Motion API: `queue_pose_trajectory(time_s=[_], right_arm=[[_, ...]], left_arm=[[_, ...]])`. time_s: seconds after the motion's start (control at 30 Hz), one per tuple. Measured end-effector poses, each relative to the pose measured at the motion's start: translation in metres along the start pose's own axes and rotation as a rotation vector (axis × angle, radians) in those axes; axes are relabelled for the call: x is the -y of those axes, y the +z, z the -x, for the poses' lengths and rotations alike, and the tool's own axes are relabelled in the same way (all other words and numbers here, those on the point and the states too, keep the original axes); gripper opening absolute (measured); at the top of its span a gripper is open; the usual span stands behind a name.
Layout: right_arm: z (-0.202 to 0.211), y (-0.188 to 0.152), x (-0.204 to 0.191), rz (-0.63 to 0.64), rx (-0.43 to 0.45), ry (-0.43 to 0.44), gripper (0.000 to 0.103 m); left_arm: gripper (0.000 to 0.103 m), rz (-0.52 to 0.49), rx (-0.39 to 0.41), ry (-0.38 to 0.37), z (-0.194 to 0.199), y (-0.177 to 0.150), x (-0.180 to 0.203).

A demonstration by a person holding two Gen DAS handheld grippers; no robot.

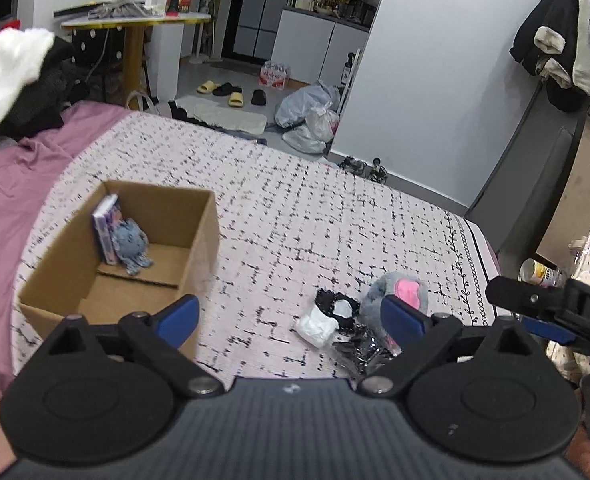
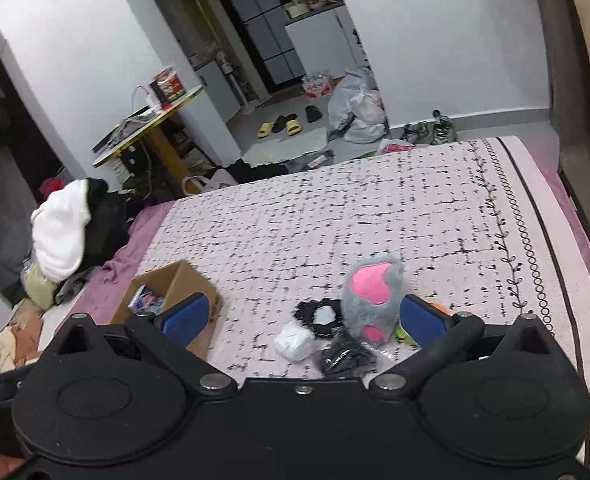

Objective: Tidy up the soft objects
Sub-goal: 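Move both grippers back toward the remaining toys on the bed, then grasp the black shiny bag with the left gripper while the right grasps the hamburger plush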

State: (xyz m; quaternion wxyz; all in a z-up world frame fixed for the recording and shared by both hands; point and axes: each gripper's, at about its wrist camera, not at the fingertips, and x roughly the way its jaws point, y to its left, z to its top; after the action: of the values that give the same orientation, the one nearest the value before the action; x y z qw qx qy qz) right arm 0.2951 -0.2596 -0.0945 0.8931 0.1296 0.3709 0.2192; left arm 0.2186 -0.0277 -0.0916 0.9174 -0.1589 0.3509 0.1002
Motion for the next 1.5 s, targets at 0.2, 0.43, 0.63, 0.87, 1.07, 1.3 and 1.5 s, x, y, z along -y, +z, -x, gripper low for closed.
queue_pose_trajectory(time_s=[0.2,0.43,0.63,0.87,1.07,1.3,1.5], right_arm=[[-0.024,-0.021,0.028,-0.07,-0.018,-0.051,0.093],[-0.04,-0.028,0.051,-0.097,-0.038,-0.098,0.083],[-0.067,-0.035,0.074,-0.124,-0.104,-0.16,0.076],[-0.093,-0.038,0.086,-0.118,-0.134,-0.182,0.076],[-0.112,-0.042,0.091,-0.119,-0.14,-0.194,0.074],[-0.12,-0.044,0.098,-0.138,-0.149,-0.197,0.074],[-0.127,-0.045,0.092,-0.11,-0.15,-0.194,0.074]], left_arm=[[0.092,0.02,-0.045,-0.023,-0.033,-0.011,0.011],[0.084,0.056,-0.119,-0.056,-0.075,-0.028,0.026],[0.085,0.08,-0.177,-0.077,-0.113,-0.041,0.038],[0.085,0.113,-0.236,-0.081,-0.153,-0.05,0.043],[0.083,0.145,-0.271,-0.094,-0.174,-0.057,0.046],[0.052,0.181,-0.278,-0.117,-0.182,-0.062,0.048],[0.043,0.222,-0.269,-0.117,-0.169,-0.06,0.034]])
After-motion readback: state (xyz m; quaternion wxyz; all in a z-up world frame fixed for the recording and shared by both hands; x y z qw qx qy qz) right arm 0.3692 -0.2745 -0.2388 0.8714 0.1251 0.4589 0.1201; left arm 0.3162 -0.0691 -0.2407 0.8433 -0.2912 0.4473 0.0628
